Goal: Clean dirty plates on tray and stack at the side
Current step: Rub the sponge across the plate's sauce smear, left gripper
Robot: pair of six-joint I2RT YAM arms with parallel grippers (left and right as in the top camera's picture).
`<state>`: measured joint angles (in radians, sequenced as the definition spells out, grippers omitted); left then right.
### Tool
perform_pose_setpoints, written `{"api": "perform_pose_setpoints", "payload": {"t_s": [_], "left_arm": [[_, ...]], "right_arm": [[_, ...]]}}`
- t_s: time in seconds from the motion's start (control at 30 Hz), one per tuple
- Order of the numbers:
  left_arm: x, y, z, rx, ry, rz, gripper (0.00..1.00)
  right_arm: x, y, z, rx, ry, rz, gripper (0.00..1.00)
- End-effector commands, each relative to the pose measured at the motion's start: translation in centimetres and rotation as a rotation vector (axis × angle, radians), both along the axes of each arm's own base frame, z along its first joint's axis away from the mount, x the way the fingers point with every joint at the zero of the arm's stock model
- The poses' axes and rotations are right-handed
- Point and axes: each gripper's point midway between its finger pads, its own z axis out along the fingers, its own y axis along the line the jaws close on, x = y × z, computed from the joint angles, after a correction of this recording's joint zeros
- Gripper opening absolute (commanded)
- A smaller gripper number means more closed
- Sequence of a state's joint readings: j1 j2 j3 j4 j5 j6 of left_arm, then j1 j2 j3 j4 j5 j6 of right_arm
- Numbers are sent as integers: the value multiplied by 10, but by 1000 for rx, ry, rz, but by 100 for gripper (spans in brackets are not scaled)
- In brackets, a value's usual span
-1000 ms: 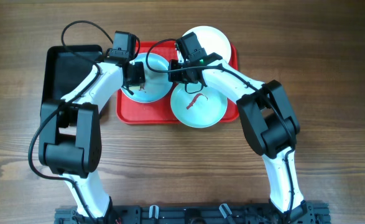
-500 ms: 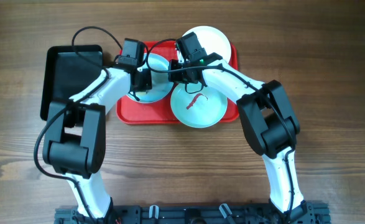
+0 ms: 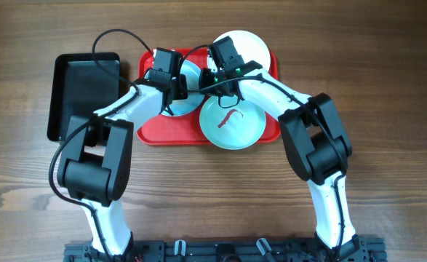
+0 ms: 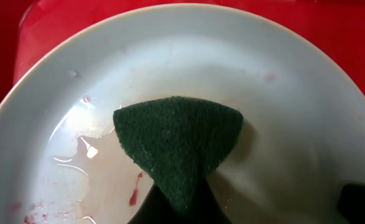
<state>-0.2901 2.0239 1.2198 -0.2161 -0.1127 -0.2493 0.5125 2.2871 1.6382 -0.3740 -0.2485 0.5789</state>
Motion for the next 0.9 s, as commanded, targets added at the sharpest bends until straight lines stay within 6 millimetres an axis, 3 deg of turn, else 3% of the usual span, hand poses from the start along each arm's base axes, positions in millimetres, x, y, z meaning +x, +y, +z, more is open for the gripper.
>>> {"api": "perform_pose_setpoints", "payload": {"t_s": [0.0, 0.1, 0.3, 0.43, 0.53, 0.73, 0.8, 0.87], "left_arm": [[-28, 20, -48, 117, 126, 74, 4], [-37, 56, -46, 244, 123, 266, 4], [-45, 63, -41, 210, 143, 353, 4], [-47, 47, -41, 131, 175, 308, 4], [-53, 19, -43, 39, 239, 104, 4], [-87, -32, -39, -222, 388, -231, 4], [-96, -38, -36, -294, 420, -268, 4], [-97, -29, -37, -304, 440, -236, 4]], "right_arm": [[-8, 11, -11, 5, 25, 32, 10], [-8, 11, -11, 5, 25, 32, 11], [-8, 11, -11, 5, 25, 31, 10], [-8, 11, -11, 5, 25, 32, 10], [-8, 11, -11, 5, 26, 32, 10], [-11, 17, -8, 35, 23, 79, 8], [-12, 18, -8, 41, 27, 83, 7], [-12, 21, -6, 57, 25, 93, 7]]}}
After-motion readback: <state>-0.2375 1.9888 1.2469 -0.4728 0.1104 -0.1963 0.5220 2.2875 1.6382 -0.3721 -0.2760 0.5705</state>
